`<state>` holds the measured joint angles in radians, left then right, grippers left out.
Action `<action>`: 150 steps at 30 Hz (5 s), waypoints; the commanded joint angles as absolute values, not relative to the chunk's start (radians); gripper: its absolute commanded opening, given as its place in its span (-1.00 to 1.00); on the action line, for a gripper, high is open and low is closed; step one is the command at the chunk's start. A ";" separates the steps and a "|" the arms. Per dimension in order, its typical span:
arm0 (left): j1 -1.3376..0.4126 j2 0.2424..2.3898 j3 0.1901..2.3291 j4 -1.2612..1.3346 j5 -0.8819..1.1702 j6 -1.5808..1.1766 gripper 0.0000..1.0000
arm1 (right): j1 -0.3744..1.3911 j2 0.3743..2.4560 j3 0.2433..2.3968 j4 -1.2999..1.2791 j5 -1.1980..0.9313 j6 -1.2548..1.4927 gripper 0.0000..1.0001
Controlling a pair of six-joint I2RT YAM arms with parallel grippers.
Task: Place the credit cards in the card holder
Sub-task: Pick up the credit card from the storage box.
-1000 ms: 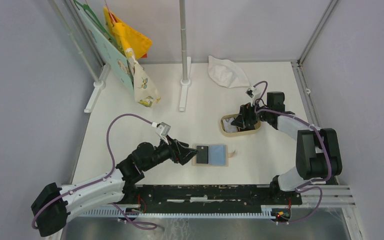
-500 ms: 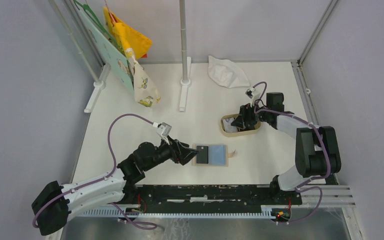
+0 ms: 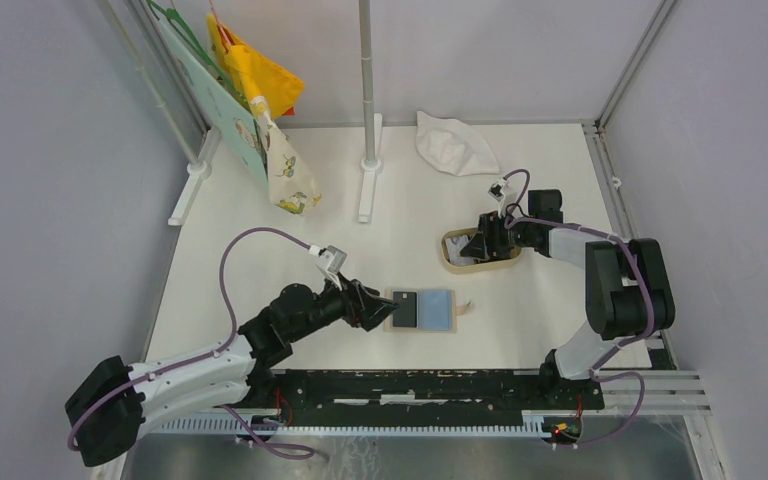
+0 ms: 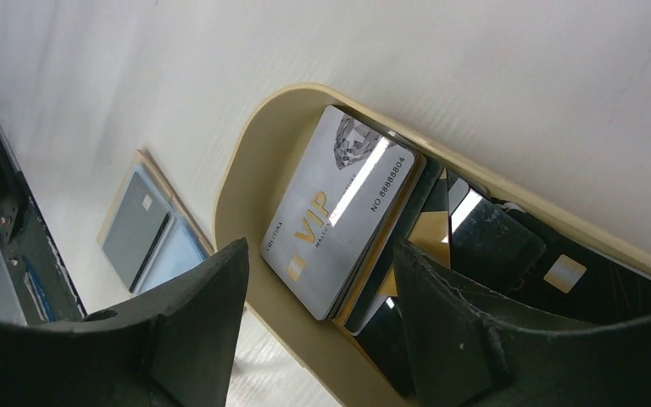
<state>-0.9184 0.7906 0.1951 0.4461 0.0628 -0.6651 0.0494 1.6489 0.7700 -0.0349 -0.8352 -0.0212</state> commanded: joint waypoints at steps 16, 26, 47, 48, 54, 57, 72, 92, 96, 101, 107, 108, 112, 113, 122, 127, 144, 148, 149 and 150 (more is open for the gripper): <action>-0.922 0.873 0.201 0.581 0.110 -0.711 0.65 | 0.054 1.668 0.692 0.234 -1.045 0.266 0.13; -0.921 0.902 0.204 0.601 0.120 -0.713 0.63 | 0.057 1.658 0.663 0.336 -1.092 0.359 -0.08; -0.920 1.522 0.736 0.239 -0.216 -0.613 -0.17 | 0.095 1.687 0.733 0.136 -0.867 0.161 0.13; -0.920 1.554 0.762 0.225 -0.231 -0.609 -0.23 | 0.099 1.689 0.732 0.137 -0.868 0.163 0.12; -0.920 1.702 0.885 0.199 -0.210 -0.578 -0.37 | 0.115 1.709 0.723 0.170 -0.902 0.202 0.11; -0.920 1.758 0.929 0.199 -0.175 -0.569 -0.39 | 0.118 1.715 0.712 0.202 -0.928 0.236 0.10; -0.920 1.819 0.979 0.201 -0.134 -0.556 -0.42 | 0.122 1.689 0.654 0.419 -1.082 0.434 -0.03; -0.920 1.819 0.987 0.204 -0.120 -0.543 -0.42 | 0.160 1.720 0.704 0.226 -0.955 0.263 -0.01; -0.920 1.818 0.988 0.205 -0.115 -0.543 -0.42 | 0.172 1.736 0.704 0.239 -0.969 0.274 0.01; -0.920 1.815 0.988 0.217 -0.094 -0.540 -0.42 | 0.188 1.763 0.707 0.246 -0.954 0.285 0.08; -0.920 1.808 0.984 0.228 -0.073 -0.540 -0.42 | 0.193 1.793 0.709 0.250 -0.912 0.316 0.07; -0.920 1.803 0.981 0.231 -0.073 -0.540 -0.42 | 0.193 1.791 0.711 0.245 -0.906 0.316 0.07; -0.920 1.783 0.966 0.235 -0.083 -0.540 -0.42 | 0.191 1.773 0.738 0.200 -0.892 0.285 0.04; -0.920 1.778 0.963 0.235 -0.085 -0.540 -0.41 | 0.187 1.766 0.742 0.194 -0.888 0.280 0.04; -0.920 1.710 0.928 0.234 -0.102 -0.533 -0.28 | 0.146 1.757 0.741 0.202 -0.937 0.310 -0.06; -0.920 1.661 0.901 0.216 -0.124 -0.524 -0.26 | 0.125 1.750 0.742 0.210 -0.970 0.327 -0.10; -0.920 1.419 0.738 0.196 -0.145 -0.526 -0.25 | 0.072 1.741 0.731 0.240 -1.012 0.368 -0.32; -0.923 1.397 0.720 0.203 -0.132 -0.534 -0.25 | 0.085 1.762 0.715 0.282 -1.025 0.402 -0.22; -0.924 1.396 0.719 0.204 -0.129 -0.535 -0.25 | 0.094 1.775 0.721 0.279 -1.030 0.398 -0.21; -0.924 1.396 0.718 0.205 -0.130 -0.535 -0.25 | 0.104 1.784 0.730 0.264 -1.029 0.386 -0.19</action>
<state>-0.9184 1.4292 0.7269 0.1658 -0.1284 -0.5549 0.0807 1.7676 0.7204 0.2203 -0.9897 0.3733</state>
